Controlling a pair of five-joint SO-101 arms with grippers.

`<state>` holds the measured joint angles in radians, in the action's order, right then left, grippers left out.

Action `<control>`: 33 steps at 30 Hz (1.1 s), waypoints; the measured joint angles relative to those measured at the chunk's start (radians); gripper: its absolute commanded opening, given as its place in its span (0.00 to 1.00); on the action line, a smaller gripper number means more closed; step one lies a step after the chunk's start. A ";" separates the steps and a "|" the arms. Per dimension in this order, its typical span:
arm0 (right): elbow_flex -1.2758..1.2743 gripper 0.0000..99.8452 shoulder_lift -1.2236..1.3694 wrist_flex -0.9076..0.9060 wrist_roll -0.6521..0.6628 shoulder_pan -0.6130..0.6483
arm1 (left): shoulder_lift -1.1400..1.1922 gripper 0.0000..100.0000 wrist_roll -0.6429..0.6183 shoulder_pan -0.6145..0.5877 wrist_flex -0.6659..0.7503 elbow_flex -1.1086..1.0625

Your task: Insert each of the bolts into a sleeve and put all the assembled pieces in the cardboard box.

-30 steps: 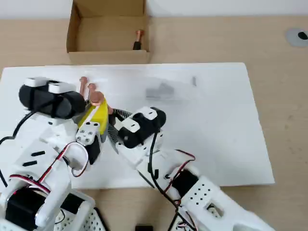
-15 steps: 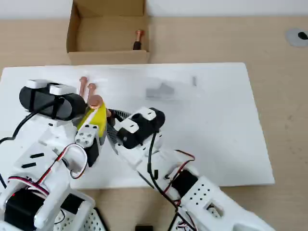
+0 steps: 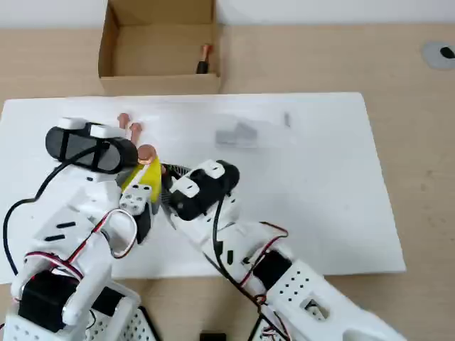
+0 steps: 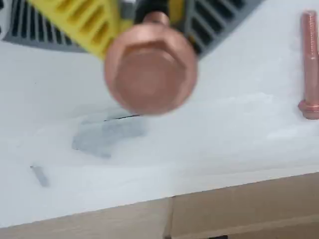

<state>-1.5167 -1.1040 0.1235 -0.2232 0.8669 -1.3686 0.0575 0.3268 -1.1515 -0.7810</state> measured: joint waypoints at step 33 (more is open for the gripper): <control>0.005 0.01 -0.009 0.002 0.009 0.002 | 0.086 0.19 -0.021 -0.371 -0.181 0.170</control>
<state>-1.5121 -1.1132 0.1250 -0.2140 0.8684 -1.2827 0.0361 -0.0445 -1.3326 -0.6107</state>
